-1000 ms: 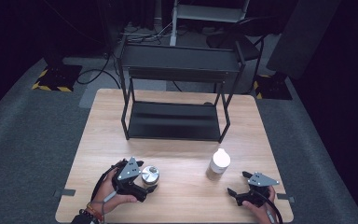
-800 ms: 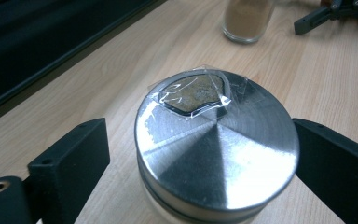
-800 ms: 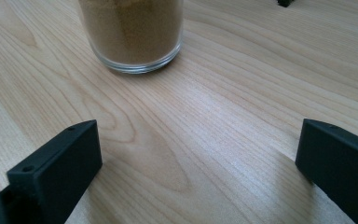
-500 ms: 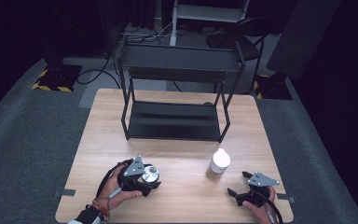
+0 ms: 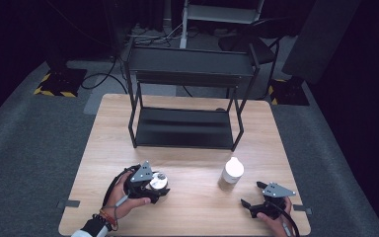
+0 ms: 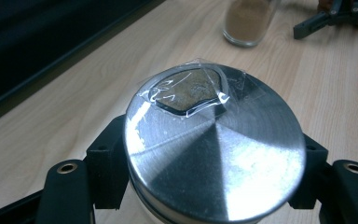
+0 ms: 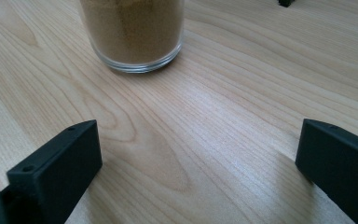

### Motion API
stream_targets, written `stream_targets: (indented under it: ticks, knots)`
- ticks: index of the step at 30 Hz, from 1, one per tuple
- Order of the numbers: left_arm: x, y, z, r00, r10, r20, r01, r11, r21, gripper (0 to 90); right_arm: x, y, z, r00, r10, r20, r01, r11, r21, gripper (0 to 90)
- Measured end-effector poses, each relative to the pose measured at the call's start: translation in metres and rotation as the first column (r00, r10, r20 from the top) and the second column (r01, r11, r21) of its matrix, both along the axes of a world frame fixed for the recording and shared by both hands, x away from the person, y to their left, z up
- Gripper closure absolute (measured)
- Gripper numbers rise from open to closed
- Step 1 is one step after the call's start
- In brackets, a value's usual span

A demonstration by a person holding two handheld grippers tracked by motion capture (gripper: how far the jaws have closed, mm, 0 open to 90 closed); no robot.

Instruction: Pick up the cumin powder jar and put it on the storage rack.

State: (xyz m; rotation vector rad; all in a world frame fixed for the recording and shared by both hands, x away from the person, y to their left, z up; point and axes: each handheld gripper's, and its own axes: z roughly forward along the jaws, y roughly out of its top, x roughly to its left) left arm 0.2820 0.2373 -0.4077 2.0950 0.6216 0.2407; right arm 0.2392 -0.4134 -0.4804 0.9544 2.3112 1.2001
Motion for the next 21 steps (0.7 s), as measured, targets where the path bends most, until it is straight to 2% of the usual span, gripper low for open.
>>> stream_targets:
  ticks: [4, 5, 8, 10, 11, 13, 14, 15, 16, 21]
  knots:
    - [0.005, 0.001, 0.018, 0.9998, 0.018, 0.003, -0.018, 0.9998, -0.005, 30.9, 0.000, 0.000, 0.000, 1.0000, 0.000, 0.000, 0.000, 1.0000, 0.000, 0.0]
    - [0.005, 0.001, 0.018, 0.9998, 0.018, 0.003, -0.018, 0.9998, -0.005, 30.9, 0.000, 0.000, 0.000, 1.0000, 0.000, 0.000, 0.000, 1.0000, 0.000, 0.0]
    - [0.010, 0.000, 0.033, 0.9996, 0.026, 0.009, -0.026, 0.9997, 0.002, 30.9, 0.000, 0.000, 0.000, 1.0000, 0.000, 0.000, 0.000, 1.0000, 0.000, 0.0]
    - [0.017, 0.000, 0.048, 0.9994, 0.033, 0.009, -0.033, 0.9995, -0.001, 31.0, 0.000, 0.000, 0.000, 1.0000, 0.000, 0.000, 0.000, 1.0000, 0.000, 0.0]
    - [0.017, 0.000, 0.048, 0.9994, 0.033, 0.009, -0.033, 0.9995, -0.001, 31.0, 0.000, 0.000, 0.000, 1.0000, 0.000, 0.000, 0.000, 1.0000, 0.000, 0.0]
    - [0.023, -0.002, 0.064, 0.9992, 0.034, 0.019, -0.034, 0.9994, 0.010, 31.0, 0.000, 0.000, 0.000, 1.0000, 0.000, 0.000, 0.000, 1.0000, 0.000, 0.0]
    - [0.023, -0.002, 0.064, 0.9992, 0.034, 0.019, -0.034, 0.9994, 0.010, 31.0, 0.000, 0.000, 0.000, 1.0000, 0.000, 0.000, 0.000, 1.0000, 0.000, 0.0]
    - [0.028, -0.002, 0.074, 0.9993, 0.033, 0.017, -0.033, 0.9994, 0.009, 31.0, 0.000, 0.000, 0.000, 1.0000, 0.000, 0.000, 0.000, 1.0000, 0.000, 0.0]
    - [0.028, -0.002, 0.074, 0.9993, 0.033, 0.017, -0.033, 0.9994, 0.009, 31.0, 0.000, 0.000, 0.000, 1.0000, 0.000, 0.000, 0.000, 1.0000, 0.000, 0.0]
    - [0.039, -0.003, 0.100, 0.9989, 0.020, 0.042, -0.021, 0.9995, 0.022, 30.9, 0.000, 0.000, 0.000, 1.0000, 0.003, 0.000, -0.003, 1.0000, 0.000, 0.0]
